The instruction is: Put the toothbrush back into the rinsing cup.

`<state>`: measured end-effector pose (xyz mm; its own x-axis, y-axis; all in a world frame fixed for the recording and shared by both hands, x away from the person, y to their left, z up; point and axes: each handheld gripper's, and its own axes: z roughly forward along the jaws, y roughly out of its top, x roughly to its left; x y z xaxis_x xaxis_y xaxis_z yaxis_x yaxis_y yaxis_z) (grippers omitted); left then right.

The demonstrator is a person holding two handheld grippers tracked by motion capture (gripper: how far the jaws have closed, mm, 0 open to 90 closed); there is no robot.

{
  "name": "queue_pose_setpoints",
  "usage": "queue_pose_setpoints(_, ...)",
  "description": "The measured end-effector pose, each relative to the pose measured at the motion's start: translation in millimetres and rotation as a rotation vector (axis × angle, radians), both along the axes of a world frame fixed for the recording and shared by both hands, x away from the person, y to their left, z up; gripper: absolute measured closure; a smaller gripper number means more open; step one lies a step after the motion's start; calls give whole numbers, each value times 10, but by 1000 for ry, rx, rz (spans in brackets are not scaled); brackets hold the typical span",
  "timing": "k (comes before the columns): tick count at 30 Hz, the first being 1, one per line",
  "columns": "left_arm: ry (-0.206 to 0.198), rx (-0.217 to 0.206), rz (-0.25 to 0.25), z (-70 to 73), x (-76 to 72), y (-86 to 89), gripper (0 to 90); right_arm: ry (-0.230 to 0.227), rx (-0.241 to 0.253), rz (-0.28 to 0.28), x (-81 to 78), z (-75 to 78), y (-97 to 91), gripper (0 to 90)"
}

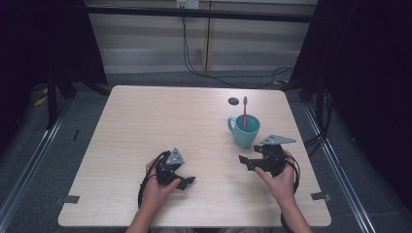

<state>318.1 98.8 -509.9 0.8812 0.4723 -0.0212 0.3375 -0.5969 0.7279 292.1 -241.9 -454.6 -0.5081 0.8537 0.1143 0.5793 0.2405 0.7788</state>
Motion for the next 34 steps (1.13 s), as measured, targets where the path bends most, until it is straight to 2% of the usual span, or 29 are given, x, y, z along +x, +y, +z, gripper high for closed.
queue_pose_setpoints(15,1,-3,0,-1,0,-1,155,41,-2,2,-87,-287,65,237)
queue_pose_setpoints(34,0,0,1,0,-1,0,155,54,-49,13,-154,-485,92,237)
